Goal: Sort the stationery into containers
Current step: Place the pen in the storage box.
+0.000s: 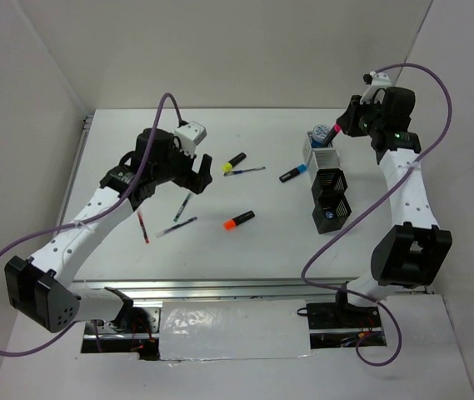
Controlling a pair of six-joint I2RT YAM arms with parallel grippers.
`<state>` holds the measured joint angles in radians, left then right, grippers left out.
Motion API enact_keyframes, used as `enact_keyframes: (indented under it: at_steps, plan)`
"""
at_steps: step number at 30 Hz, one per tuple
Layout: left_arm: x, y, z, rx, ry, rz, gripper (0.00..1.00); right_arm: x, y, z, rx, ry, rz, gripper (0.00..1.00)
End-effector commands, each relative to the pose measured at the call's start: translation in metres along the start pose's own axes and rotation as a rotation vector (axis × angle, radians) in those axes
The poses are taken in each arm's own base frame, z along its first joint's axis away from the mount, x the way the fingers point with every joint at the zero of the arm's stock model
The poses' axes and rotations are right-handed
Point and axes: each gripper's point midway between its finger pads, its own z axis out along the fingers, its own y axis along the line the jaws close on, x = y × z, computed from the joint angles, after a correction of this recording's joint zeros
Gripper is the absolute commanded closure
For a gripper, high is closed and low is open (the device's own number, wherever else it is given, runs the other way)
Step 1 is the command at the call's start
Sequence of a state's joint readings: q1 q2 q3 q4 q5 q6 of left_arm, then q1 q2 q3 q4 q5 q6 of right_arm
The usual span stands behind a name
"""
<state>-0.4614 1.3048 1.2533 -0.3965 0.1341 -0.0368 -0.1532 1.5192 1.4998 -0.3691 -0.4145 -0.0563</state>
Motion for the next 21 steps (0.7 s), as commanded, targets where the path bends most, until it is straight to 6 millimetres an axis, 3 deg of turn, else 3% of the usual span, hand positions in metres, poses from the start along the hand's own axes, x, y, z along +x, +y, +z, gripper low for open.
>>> enact_keyframes:
  at_steps: [1, 8, 9, 11, 14, 21]
  plan:
    - [-0.005, 0.005, -0.004, -0.006, -0.008, 0.088, 0.01, -0.005, -0.020, 0.017, 0.085, -0.035, -0.083, 1.00]
    - [0.019, 0.008, -0.005, 0.010, 0.041, 0.206, 0.02, 0.027, -0.016, 0.049, 0.103, 0.025, -0.080, 1.00]
    - [0.030, 0.007, -0.003, 0.016, 0.054, 0.206, 0.02, 0.031, -0.014, 0.052, 0.104, 0.030, -0.073, 1.00]
    - [0.033, -0.002, 0.000, 0.052, 0.035, 0.212, 0.02, 0.041, -0.009, 0.058, 0.105, 0.039, -0.084, 1.00]
    - [0.054, -0.009, 0.010, 0.065, 0.073, 0.205, 0.03, 0.056, -0.007, 0.068, 0.122, 0.075, -0.133, 1.00]
    - [0.076, -0.023, 0.032, 0.084, 0.138, 0.199, 0.04, 0.068, -0.016, 0.065, 0.161, 0.063, -0.167, 1.00]
